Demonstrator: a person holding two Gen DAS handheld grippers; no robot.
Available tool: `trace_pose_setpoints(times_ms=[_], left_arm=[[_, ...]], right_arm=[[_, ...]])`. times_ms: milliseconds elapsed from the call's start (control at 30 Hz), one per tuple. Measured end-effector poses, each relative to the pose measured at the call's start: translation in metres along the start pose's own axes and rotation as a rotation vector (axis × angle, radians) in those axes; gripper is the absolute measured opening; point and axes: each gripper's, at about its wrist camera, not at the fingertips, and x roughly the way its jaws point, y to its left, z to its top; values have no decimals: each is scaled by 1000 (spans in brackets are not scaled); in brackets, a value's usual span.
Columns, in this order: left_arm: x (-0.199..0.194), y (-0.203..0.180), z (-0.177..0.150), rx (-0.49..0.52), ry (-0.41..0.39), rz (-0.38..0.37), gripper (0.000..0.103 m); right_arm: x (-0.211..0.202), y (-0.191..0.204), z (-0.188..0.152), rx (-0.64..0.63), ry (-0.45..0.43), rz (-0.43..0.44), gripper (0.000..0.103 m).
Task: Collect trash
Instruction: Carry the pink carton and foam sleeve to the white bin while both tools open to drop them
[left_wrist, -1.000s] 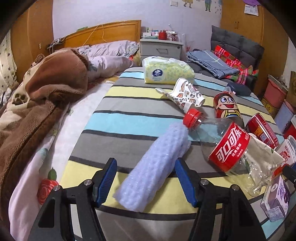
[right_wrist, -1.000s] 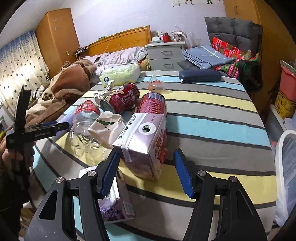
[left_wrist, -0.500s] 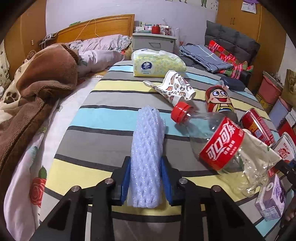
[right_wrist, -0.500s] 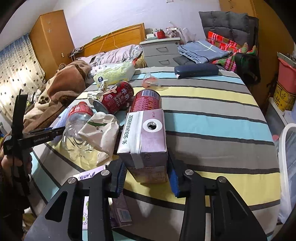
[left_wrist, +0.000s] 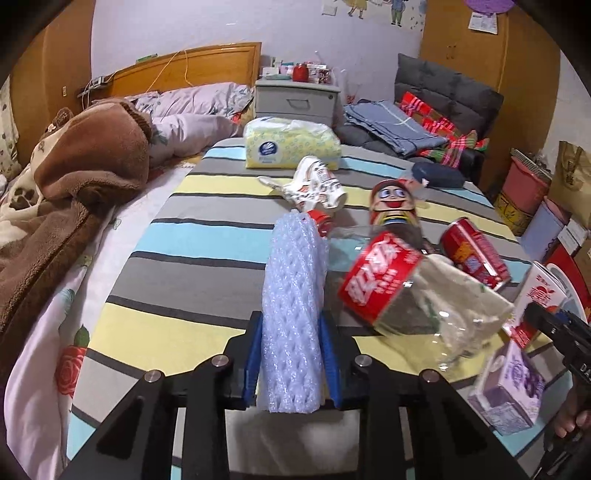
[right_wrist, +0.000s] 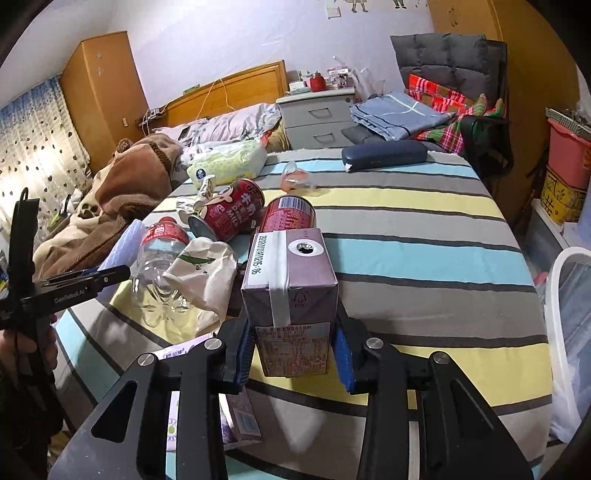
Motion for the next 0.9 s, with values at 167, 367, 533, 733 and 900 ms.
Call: trace_pose_setpoints(times_ms=[167, 367, 533, 733, 900], left_arm=[[-18, -10, -1, 13, -30, -21, 30], [-39, -27, -4, 31, -65, -37, 30], [-51, -45, -4, 53, -86, -64, 30], [-64, -81, -2, 94, -106, -105, 30], [-71, -118, -3, 137, -121, -155, 30]], right_arm=[[-5, -1, 0, 1, -16, 3, 38], [-15, -5, 1, 16, -48, 8, 38], [-26, -11, 2, 24, -73, -2, 38], [-43, -22, 3, 38, -111, -21, 38], [-57, -37, 2, 59, -137, -49, 38]])
